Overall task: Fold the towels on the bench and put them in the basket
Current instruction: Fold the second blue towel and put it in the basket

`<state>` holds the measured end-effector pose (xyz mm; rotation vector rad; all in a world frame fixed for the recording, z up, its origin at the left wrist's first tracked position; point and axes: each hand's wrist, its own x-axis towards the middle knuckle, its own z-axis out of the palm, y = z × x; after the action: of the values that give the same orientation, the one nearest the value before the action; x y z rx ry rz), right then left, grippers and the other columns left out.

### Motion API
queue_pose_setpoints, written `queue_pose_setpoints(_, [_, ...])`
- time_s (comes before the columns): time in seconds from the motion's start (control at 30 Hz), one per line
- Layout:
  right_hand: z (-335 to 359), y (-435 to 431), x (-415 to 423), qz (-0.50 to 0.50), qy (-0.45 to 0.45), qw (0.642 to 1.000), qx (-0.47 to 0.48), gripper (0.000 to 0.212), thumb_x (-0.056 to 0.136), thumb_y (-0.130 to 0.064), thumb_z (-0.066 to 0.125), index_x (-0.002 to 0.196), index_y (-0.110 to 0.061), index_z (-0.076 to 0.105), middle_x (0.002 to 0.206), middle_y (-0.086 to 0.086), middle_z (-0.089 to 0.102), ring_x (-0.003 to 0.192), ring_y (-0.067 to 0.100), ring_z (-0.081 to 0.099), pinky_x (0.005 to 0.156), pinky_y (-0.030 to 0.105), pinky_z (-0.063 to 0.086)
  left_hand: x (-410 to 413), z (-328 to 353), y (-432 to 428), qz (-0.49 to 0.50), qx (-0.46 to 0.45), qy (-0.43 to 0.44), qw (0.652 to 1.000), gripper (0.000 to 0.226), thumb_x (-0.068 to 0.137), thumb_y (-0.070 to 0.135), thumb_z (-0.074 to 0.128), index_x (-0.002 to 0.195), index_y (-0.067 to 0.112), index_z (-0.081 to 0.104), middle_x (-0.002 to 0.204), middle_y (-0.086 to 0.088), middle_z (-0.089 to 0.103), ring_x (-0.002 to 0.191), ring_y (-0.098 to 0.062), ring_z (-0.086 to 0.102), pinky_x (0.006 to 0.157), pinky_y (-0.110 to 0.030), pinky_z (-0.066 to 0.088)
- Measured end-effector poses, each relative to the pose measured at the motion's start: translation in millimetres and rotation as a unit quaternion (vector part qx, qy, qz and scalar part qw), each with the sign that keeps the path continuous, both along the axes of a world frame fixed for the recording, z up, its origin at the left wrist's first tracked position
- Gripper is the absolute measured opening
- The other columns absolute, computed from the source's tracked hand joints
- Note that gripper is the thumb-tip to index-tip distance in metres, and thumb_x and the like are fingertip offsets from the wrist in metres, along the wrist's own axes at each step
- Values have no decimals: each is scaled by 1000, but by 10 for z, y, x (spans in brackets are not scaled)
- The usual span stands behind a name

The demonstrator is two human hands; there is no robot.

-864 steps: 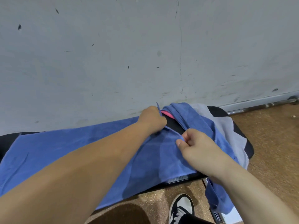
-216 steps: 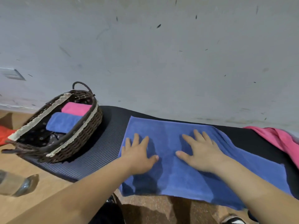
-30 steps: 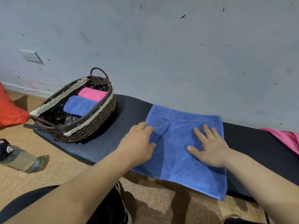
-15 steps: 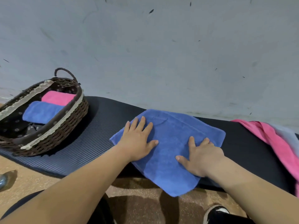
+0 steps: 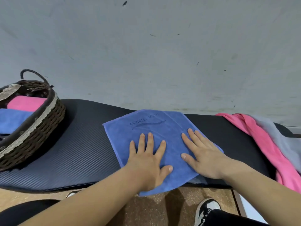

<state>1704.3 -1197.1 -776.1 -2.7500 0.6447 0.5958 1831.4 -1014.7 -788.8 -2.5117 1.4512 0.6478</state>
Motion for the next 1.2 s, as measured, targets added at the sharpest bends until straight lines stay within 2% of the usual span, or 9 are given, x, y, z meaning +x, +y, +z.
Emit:
queue_pose_setpoints(0.17, [8,104,-49,-58,75,995,-32,87,97,-73,17,159,-25,-23,165,7,-31,154,24,-26,128,41,-5,533,-120,-66,-84,-89,19,992,82,90,79,16,160,44,-6,169,-1,-21,155,-24,-25,125,-53,-10])
queue_pose_setpoints(0.3, [115,225,-97,-72,134,986,-61,94,95,-76,15,157,-18,-26,164,17,-31,155,31,-23,127,43,7,626,-112,-43,-89,-143,32,985,91,82,78,11,163,34,13,172,-2,-7,158,-22,-11,128,-45,-2])
queue_pose_setpoints(0.4, [77,282,-157,-43,103,992,-60,93,94,-77,12,157,-22,-27,163,10,-36,152,27,-30,128,45,-2,477,-104,81,-123,-208,2,970,76,93,64,28,157,24,37,170,-9,16,157,-29,15,127,-47,19])
queue_pose_setpoints(0.5, [-43,290,-261,16,27,998,-59,89,85,-77,2,157,-32,-26,161,-2,-39,149,20,-36,126,43,-13,346,-128,320,-158,-293,-11,943,47,97,50,52,129,17,62,150,-8,50,136,-28,50,108,-46,46])
queue_pose_setpoints(0.63, [-192,258,-383,8,-4,1000,-20,77,94,-73,7,153,-40,-29,159,-9,-41,146,15,-40,126,43,-11,270,-72,576,-186,-307,-18,933,38,89,59,61,97,22,57,118,5,56,102,-19,57,84,-35,51])
queue_pose_setpoints(0.77, [-198,377,-423,-17,-4,1000,-12,78,96,-71,10,156,-36,-27,160,-6,-40,146,16,-40,125,41,-17,315,-44,745,-202,-258,-7,945,38,80,54,72,90,25,49,127,7,53,110,-14,54,88,-30,51])
queue_pose_setpoints(0.93, [-143,557,-525,0,-9,1000,-5,89,92,-81,16,155,-36,-28,157,-7,-45,145,15,-42,124,44,-17,355,77,831,-160,-263,51,950,13,96,38,60,92,27,56,131,12,56,122,-8,52,93,-30,51])
queue_pose_setpoints(1.07, [-152,523,-620,60,-74,995,-26,87,91,-80,22,162,-37,-5,167,-10,-23,155,13,-19,128,43,-1,424,234,898,-72,-279,91,953,12,98,42,56,92,34,49,93,13,62,83,-8,60,74,-39,54])
queue_pose_setpoints(1.2, [-5,311,-662,49,-149,987,-27,52,105,-42,48,155,-33,39,166,-14,26,152,7,27,121,29,31,533,370,914,-29,-295,69,953,13,99,38,58,96,36,46,77,11,63,65,-10,58,64,-40,52])
